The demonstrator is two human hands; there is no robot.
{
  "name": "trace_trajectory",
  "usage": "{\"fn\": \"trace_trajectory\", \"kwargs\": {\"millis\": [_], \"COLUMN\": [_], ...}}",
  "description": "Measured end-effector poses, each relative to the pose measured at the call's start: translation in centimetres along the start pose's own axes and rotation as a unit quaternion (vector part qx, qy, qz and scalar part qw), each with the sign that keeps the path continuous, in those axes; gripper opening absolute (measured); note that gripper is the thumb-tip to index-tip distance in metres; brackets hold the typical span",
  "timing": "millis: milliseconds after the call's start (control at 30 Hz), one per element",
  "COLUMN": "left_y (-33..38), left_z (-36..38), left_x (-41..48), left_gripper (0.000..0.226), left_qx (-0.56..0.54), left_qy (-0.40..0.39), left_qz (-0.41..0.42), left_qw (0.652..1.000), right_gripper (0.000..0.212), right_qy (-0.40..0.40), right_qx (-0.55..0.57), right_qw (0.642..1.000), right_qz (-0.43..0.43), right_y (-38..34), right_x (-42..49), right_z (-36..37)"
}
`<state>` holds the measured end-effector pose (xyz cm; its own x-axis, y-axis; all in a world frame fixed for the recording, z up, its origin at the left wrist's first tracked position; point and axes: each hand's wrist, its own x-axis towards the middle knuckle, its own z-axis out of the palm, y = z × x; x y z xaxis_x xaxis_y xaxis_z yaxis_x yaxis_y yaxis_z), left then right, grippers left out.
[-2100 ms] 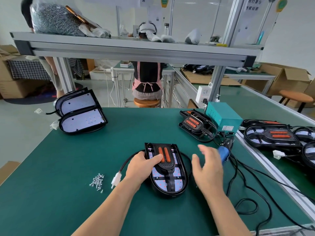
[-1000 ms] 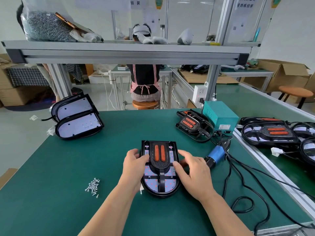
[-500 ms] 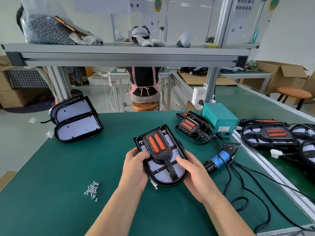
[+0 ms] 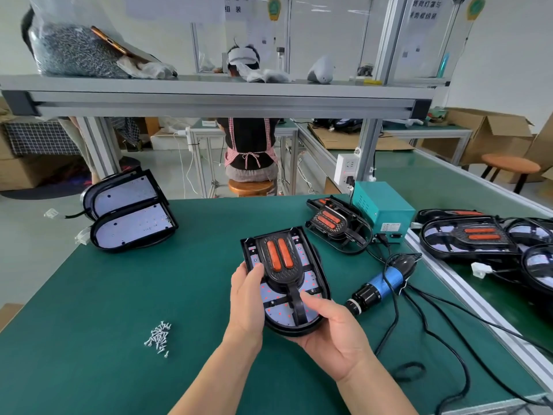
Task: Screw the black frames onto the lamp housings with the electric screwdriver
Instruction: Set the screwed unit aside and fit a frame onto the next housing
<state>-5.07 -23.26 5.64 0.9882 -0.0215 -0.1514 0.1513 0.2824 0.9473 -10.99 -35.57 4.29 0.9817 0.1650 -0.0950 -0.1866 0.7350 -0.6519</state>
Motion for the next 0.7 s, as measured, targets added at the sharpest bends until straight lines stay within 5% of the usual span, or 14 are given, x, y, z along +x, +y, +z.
{"fn": "trace_trajectory", "kwargs": {"millis": [100, 233, 467, 700], "left_y": [0.0, -0.7, -3.2, -3.3], "left_z": [-0.1, -0.3, -0.7, -0.8], "left_x": [-0.3, -0.4, -0.2, -0.3], "left_gripper": [0.046, 0.057, 0.030, 0.023], "left_qx": [0.056, 0.048, 0.276, 0.308], "left_qy": [-0.047, -0.075, -0.068, -0.067], "left_qz": [0.018, 0.010, 0.072, 0.098], "left_qw": [0.997, 0.996, 0.956, 0.944], "right_gripper": [0.050, 0.043, 0.039, 0.039], "right_qy": [0.020, 0.043, 0.069, 0.178], "right_qx": [0.008, 0.057, 0.122, 0.147], "right_qw": [1.000, 0.996, 0.975, 0.924], "right_qz": [-0.022, -0.057, -0.170, -0.305], "right_y": [-0.2, -1.4, -6.7, -12.8], "right_x": [-0.3, -1.0, -3.6, -6.1], "right_z": [0.1, 0.4, -0.3, -4.3]}}
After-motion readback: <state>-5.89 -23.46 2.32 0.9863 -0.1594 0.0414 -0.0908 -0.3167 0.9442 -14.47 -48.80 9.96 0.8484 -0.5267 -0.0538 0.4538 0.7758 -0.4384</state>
